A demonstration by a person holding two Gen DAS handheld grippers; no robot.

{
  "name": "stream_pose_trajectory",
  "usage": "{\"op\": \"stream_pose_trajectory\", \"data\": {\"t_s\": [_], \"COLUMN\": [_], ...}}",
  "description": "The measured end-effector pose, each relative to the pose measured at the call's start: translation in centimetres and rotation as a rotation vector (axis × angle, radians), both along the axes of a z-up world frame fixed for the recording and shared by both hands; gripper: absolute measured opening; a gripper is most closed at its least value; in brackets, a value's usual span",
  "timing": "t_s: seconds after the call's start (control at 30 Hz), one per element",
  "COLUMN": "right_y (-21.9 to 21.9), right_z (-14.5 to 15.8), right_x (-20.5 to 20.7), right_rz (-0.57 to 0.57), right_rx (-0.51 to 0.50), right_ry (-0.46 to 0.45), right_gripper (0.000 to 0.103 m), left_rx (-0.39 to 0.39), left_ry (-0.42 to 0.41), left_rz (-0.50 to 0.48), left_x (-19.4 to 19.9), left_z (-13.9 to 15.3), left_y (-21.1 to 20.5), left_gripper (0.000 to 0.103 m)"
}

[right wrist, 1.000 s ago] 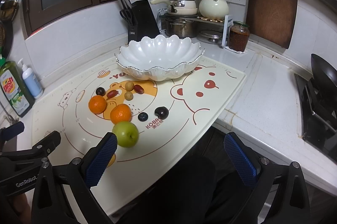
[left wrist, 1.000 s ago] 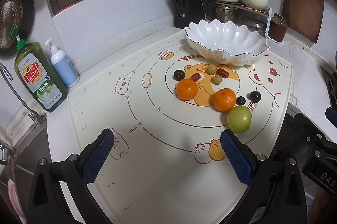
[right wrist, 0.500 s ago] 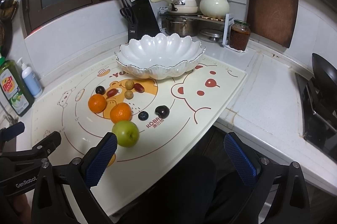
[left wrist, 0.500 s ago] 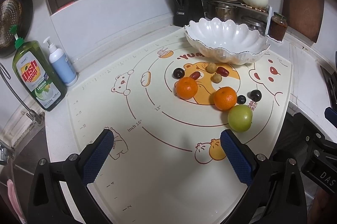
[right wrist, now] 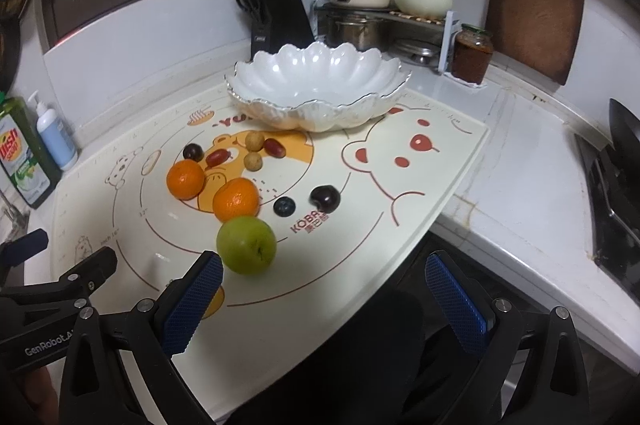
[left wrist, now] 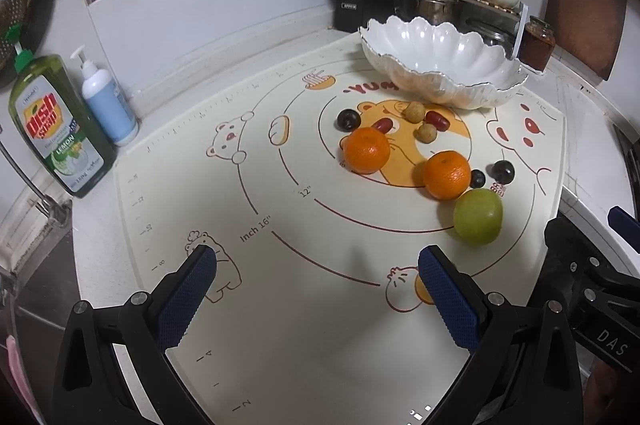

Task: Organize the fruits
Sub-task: 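Reach the right gripper to the green apple and close on it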

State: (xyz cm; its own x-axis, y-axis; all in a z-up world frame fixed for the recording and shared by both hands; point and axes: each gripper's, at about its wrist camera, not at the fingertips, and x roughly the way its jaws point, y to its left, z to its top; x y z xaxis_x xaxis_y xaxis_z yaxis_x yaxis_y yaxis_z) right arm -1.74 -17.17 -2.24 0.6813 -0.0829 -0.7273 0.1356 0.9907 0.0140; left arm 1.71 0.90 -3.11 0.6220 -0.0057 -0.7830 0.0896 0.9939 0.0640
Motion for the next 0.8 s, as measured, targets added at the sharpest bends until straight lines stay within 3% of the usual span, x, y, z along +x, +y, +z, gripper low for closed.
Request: {"op": "stream_pose_trajectory", "data": {"t_s": [0.63,0.8], "right_y": [2.9,3.5], "right_z": [-3.6,-4.4], "right_x": [4.3,5.2], "right_rz": [0.063,0.085], "right_rx": [-0.003,0.003], "right_ry": [0.084,0.106], "right_gripper": [0.103,0.098], "left_rx": [-0.011,-0.011], "left_ry": [0.069,0.089], "left_rz": [0.027,0.035], "left_x": [3.4,4.0], "left_z": [-3.2,-4.0], "left_y": [2.2,2.6], "left_gripper": [0.103,0.103]}}
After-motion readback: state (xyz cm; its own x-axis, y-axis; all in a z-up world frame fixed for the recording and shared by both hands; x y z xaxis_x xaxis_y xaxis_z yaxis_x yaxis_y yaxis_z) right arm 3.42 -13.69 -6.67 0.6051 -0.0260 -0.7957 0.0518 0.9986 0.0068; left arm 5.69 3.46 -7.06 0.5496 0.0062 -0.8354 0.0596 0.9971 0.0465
